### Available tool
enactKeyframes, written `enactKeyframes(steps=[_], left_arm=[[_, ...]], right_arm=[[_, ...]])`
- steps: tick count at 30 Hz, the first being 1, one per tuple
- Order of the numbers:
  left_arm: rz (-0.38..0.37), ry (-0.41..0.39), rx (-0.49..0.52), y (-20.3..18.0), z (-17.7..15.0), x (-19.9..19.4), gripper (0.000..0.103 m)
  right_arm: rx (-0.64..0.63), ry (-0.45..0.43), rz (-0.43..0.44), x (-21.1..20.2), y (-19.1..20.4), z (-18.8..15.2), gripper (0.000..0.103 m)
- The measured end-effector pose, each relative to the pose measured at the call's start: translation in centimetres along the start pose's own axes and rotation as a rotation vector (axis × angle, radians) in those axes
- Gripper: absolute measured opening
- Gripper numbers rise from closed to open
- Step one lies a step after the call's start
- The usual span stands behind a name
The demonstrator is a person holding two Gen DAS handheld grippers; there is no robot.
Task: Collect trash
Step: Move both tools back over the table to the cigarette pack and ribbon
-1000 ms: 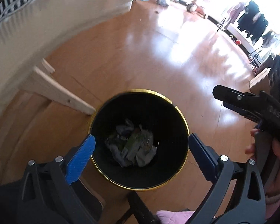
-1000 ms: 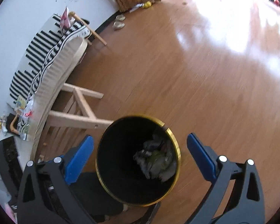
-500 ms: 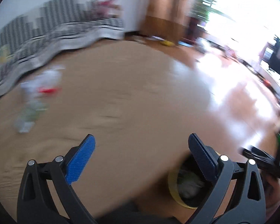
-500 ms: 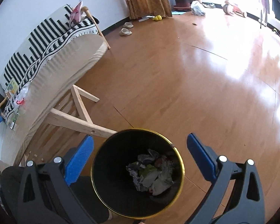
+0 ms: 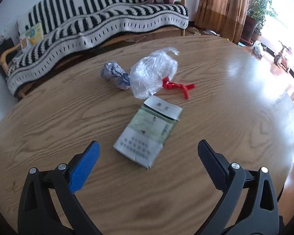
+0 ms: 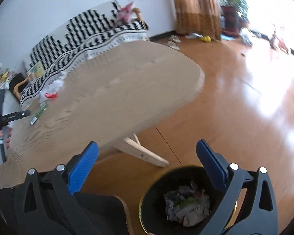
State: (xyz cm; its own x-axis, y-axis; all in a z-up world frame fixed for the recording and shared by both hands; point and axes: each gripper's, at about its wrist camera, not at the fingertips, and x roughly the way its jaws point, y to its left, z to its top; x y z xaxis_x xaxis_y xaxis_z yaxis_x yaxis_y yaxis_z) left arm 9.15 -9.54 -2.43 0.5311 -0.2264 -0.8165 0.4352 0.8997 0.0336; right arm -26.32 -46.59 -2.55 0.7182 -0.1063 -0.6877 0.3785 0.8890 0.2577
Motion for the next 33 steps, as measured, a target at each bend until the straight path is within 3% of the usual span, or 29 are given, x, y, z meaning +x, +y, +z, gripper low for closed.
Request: enactKeyframes(steps=[3, 9, 12, 13, 18, 26, 33], left_arm=[[-0.019, 0.015, 0.018, -0.5, 0.7, 2.0, 0.097], [0.049, 0.053, 0.046, 0.0, 1.8, 5.4, 0.097], [0.032, 0.054, -0.101, 2.9, 1.5, 5.9, 0.097], [0.065, 0.044, -0.137, 3.8, 1.3, 5.7, 0.098], [0.104, 0.024, -0.191, 6.3, -0.2, 4.8, 0.097], [0.076, -0.019, -0.145, 6.5, -0.5, 4.7, 0.097], [0.06, -0.019, -0.125, 6.9, -0.5, 4.9, 0.098]], right_arm=[[-0.021, -0.004, 0.017, 0.8, 1.8, 1.0, 0.097], [-0.136, -0.023, 0.036, 2.1, 6.0, 2.4, 0.097], [-0.179, -0.035, 0.058, 3.3, 8.4, 4.0, 0.097], [-0.185, -0.039, 0.066, 3.7, 9.0, 4.4, 0.097], [-0.244, -0.041, 0.122, 6.2, 13.4, 6.4, 0.097], [-0.396, 0.038, 0.262, 15.3, 24.6, 10.6, 0.097], [-0.56, 0.17, 0.293, 23.2, 30.8, 12.7, 0.097]])
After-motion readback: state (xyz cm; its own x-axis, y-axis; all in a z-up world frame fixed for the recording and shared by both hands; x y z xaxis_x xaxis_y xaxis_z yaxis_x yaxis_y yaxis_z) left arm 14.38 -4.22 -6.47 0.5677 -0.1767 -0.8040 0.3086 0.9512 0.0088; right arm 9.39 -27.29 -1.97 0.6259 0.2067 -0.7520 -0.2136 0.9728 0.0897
